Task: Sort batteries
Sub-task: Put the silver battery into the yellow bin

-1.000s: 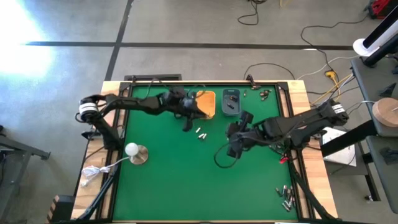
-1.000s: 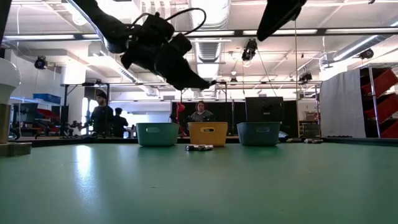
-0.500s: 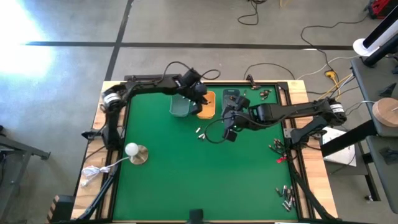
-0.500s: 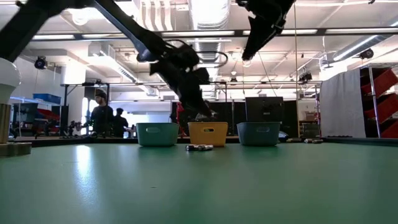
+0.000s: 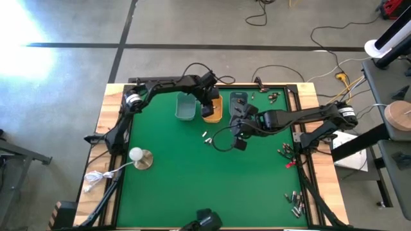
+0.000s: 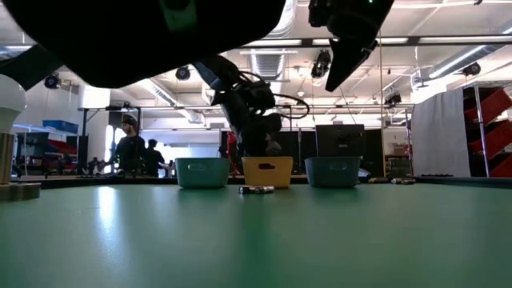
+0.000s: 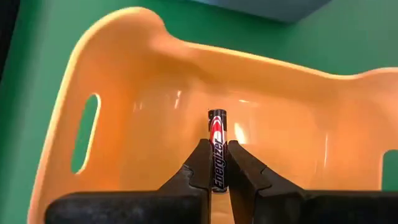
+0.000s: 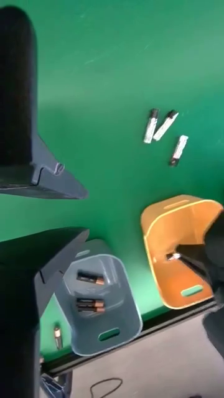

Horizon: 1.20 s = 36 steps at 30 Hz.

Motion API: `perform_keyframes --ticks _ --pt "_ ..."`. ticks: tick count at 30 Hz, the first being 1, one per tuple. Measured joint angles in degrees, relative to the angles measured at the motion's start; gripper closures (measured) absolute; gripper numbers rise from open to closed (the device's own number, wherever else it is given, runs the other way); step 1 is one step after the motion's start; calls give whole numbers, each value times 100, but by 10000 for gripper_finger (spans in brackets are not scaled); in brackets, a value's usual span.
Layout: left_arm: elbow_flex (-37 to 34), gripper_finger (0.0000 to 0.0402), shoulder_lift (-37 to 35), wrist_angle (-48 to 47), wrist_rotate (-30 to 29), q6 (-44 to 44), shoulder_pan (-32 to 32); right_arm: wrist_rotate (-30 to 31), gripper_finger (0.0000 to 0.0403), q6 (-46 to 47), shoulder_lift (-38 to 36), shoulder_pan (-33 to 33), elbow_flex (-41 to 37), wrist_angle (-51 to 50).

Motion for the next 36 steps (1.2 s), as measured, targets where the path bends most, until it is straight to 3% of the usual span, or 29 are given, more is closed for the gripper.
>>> perform_keyframes --ticks 10,23,26,31,36 --pt "18 365 -20 -143 2 3 4 19 311 -674 0 -169 122 32" --pt "18 362 -20 -168 2 -149 4 26 243 -2523 0 -1609 2109 -410" --pt "18 362 -20 -219 2 -215 4 25 235 -2384 -2 -1615 2736 -880" --pt "18 362 -20 -348 2 -512 4 -228 232 -1334 -4 -1443 3638 -1530" --pt "18 362 -20 -350 2 -690 -1 -474 236 -721 -11 -1152 4210 -1643"
